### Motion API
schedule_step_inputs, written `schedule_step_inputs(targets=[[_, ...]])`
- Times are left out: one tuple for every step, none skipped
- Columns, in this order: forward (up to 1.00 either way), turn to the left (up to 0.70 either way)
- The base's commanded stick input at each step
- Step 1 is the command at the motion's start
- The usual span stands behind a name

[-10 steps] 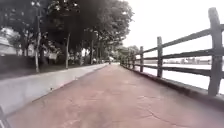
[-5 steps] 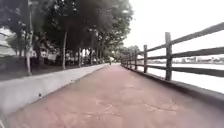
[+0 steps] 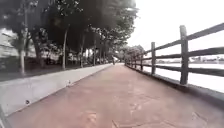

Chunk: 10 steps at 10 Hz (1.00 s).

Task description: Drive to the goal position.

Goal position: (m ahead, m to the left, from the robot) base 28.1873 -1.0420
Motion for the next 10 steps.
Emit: schedule_step_inputs(targets=[[1.0,0.0],[1.0,0.0],[1.0,0.0],[1.0,0.0],[1.0,0.0],[1.0,0.0],[1.0,0.0],[1.0,0.0],[1.0,0.0],[1.0,0.0]])
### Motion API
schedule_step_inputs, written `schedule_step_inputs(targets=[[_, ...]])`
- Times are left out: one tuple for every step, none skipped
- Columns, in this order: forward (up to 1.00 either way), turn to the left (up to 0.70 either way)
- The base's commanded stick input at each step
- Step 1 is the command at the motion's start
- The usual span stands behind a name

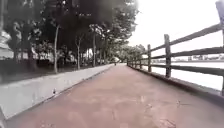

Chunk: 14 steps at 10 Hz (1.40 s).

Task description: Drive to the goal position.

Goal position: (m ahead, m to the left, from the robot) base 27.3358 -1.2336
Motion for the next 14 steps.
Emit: schedule_step_inputs(targets=[[1.0,0.0],[1.0,0.0],[1.0,0.0],[1.0,0.0],[1.0,0.0],[1.0,0.0],[1.0,0.0],[1.0,0.0],[1.0,0.0],[1.0,0.0],[1.0,0.0],[1.0,0.0],[1.0,0.0],[1.0,0.0]])
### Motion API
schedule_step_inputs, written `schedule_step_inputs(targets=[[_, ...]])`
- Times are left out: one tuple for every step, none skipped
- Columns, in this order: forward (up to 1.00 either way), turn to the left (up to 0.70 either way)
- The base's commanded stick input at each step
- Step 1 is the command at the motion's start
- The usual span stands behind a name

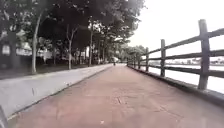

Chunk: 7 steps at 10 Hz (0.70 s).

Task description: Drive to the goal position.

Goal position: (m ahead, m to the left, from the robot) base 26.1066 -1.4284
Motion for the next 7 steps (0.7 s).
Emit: schedule_step_inputs(targets=[[1.0,0.0],[1.0,0.0],[1.0,0.0],[1.0,0.0],[1.0,0.0],[1.0,0.0],[1.0,0.0]])
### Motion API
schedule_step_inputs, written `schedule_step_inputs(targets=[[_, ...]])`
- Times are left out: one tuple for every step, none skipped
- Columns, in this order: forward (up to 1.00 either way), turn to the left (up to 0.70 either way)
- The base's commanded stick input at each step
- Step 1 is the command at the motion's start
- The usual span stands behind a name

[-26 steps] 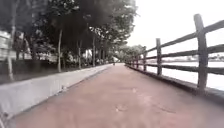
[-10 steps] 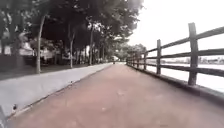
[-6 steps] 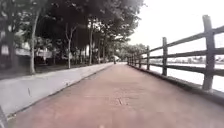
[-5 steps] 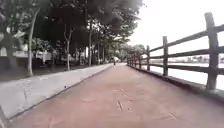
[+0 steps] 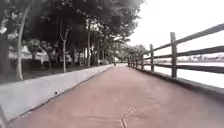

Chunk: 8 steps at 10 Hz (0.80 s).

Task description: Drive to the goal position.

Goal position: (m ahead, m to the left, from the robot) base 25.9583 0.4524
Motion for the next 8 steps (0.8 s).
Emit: schedule_step_inputs(targets=[[1.0,-0.28],[1.0,-0.4],[1.0,-0.4],[1.0,-0.4],[1.0,-0.4],[1.0,-0.18],[1.0,0.0],[1.0,0.0]])
